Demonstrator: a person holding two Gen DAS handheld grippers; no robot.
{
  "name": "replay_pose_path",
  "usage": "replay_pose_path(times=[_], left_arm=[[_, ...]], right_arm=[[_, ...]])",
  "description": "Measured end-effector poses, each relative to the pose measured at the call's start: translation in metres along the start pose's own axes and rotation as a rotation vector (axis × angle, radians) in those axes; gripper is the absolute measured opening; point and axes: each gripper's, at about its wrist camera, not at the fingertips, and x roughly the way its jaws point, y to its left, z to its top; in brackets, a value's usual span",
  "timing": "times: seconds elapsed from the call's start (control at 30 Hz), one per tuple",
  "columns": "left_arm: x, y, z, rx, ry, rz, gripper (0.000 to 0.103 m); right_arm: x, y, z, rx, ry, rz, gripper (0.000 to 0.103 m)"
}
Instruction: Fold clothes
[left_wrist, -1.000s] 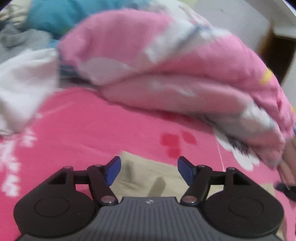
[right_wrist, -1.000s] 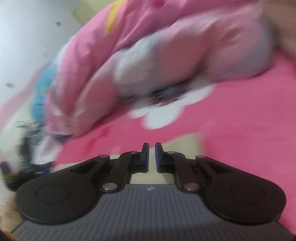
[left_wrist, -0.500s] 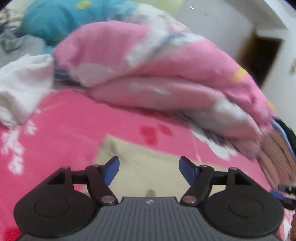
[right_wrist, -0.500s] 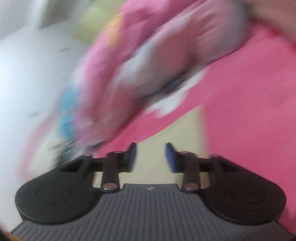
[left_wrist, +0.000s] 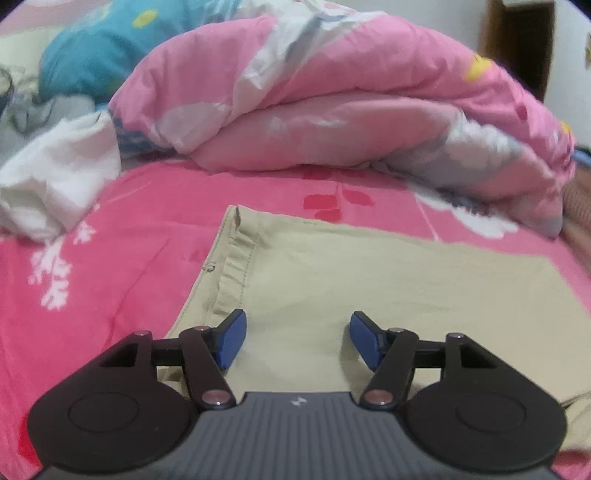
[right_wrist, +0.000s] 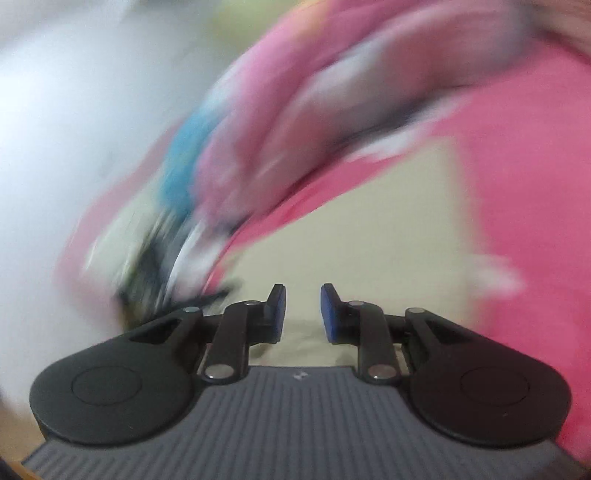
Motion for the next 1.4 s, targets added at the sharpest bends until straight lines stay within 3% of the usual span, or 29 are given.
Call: replay_pose_path(times=[0.1, 0.13, 0.2, 0.3, 0.37, 0.47, 0.57, 0.67, 0.7, 0.8, 0.87, 0.93, 1.03, 1.17, 1.3, 1.4], left_arm=[[-0.001, -0.001, -0.005, 0.010, -0.017, 0.007, 0.064], [-0.001, 0.000, -0.005, 0.009, -0.020, 0.002, 0.064], [-0.001, 0.001, -0.006, 0.019, -0.026, -0.008, 0.065], [0.000, 0.004, -0.007, 0.034, -0.033, -0.023, 0.065], [0.000, 0.004, -0.007, 0.037, -0.037, -0.025, 0.065], [0.000, 0.001, -0.008, 0.050, -0.040, -0.017, 0.066], [0.000, 0.001, -0.006, 0.048, -0.031, -0.020, 0.066], [0.000, 0.003, -0.006, 0.054, -0.035, -0.029, 0.066], [0.000, 0.003, -0.007, 0.058, -0.038, -0.033, 0.066], [-0.002, 0.003, -0.007, 0.081, -0.046, -0.049, 0.068], [-0.006, 0.003, -0.005, 0.082, -0.041, -0.053, 0.069], [-0.016, -0.002, -0.001, 0.074, -0.058, -0.049, 0.074], [-0.033, -0.013, 0.004, 0.073, -0.095, -0.050, 0.078], [-0.041, -0.048, 0.002, 0.142, -0.093, -0.120, 0.085], [-0.029, -0.076, -0.008, 0.210, -0.036, -0.133, 0.085], [-0.023, -0.080, -0.012, 0.213, -0.014, -0.127, 0.085]], right_arm=[[0.052, 0.025, -0.005, -0.186, 0.180, 0.061, 0.019], [0.059, 0.012, -0.008, -0.175, 0.233, 0.043, 0.018], [0.068, -0.013, -0.014, -0.146, 0.330, 0.013, 0.008], [0.026, -0.044, -0.022, 0.016, 0.345, 0.039, 0.003], [0.009, -0.035, -0.014, -0.022, 0.337, 0.003, 0.008], [0.026, -0.012, 0.007, -0.099, 0.293, 0.090, 0.010], [0.070, 0.000, 0.017, -0.156, 0.331, 0.165, 0.010], [0.094, -0.010, 0.000, -0.213, 0.437, 0.117, 0.003], [0.081, -0.024, -0.003, -0.162, 0.415, 0.148, 0.003], [0.035, -0.048, -0.014, -0.023, 0.366, 0.122, 0.003], [0.012, -0.049, -0.017, 0.000, 0.334, 0.121, 0.010], [0.002, -0.046, -0.011, 0.008, 0.250, 0.174, 0.010], [0.003, -0.053, 0.001, 0.001, 0.169, 0.180, 0.012], [0.027, -0.063, -0.021, -0.057, 0.275, 0.036, 0.006], [-0.016, -0.069, -0.046, 0.026, 0.215, 0.029, 0.008], [-0.033, -0.049, -0.044, 0.002, 0.154, 0.039, 0.014]])
